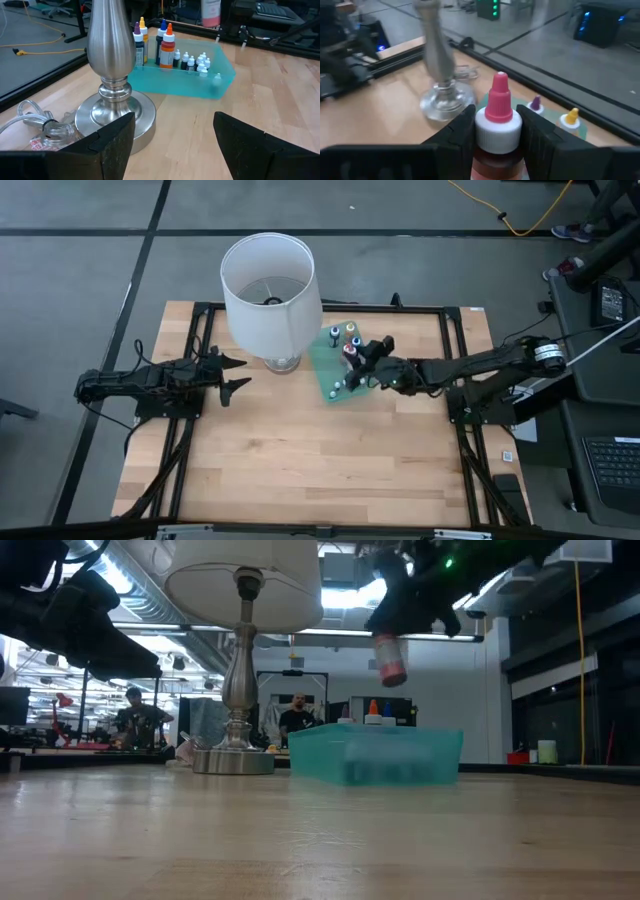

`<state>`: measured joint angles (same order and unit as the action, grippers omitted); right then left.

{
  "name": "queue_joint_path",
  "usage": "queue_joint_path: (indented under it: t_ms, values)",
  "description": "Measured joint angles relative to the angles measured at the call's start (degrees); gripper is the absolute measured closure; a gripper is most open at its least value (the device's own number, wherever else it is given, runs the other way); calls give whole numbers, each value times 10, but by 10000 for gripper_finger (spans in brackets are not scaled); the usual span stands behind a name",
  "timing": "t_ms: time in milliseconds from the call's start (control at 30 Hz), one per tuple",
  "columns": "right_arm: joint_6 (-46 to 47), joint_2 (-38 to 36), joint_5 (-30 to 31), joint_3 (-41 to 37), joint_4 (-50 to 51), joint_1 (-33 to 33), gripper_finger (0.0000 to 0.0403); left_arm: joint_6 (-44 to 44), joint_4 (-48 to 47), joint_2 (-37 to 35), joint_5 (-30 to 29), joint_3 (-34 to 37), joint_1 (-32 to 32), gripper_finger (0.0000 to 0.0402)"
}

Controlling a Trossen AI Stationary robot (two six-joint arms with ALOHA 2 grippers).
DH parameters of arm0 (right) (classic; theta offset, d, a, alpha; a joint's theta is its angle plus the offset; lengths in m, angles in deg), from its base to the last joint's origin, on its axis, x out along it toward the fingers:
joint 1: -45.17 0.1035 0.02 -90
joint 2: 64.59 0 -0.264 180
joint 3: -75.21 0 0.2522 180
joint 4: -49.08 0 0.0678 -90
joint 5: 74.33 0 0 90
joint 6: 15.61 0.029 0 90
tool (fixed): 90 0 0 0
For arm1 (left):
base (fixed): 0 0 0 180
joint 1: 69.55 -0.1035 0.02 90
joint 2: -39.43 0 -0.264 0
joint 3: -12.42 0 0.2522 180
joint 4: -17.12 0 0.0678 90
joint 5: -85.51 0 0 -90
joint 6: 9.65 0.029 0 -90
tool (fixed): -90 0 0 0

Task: Pick & Place food coloring
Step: Put the large pink food coloring bottle into the green bin, then return to Home Position

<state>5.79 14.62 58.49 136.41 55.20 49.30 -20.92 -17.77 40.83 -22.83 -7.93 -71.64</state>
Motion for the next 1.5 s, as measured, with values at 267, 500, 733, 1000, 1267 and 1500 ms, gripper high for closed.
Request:
queue_joint_path:
  t_ms: [267, 500, 733, 1000, 1267, 1500]
  values:
    - [-23, 64, -40, -21, -101, -51, 277, 0, 0, 0, 0, 0, 0, 136]
    - [-23, 138, -53, -20, -201, -67, 277, 0, 0, 0, 0, 0, 0, 134]
    - [-4, 215, -77, -20, -264, -78, 277, 0, 0, 0, 0, 0, 0, 137]
    - [23, 283, -91, -10, -288, -78, 277, 0, 0, 0, 0, 0, 0, 134]
    - [5, 290, -95, 3, -290, -78, 246, 0, 0, 0, 0, 0, 0, 135]
    - [-7, 289, -129, 4, -289, -77, 205, 0, 0, 0, 0, 0, 0, 137]
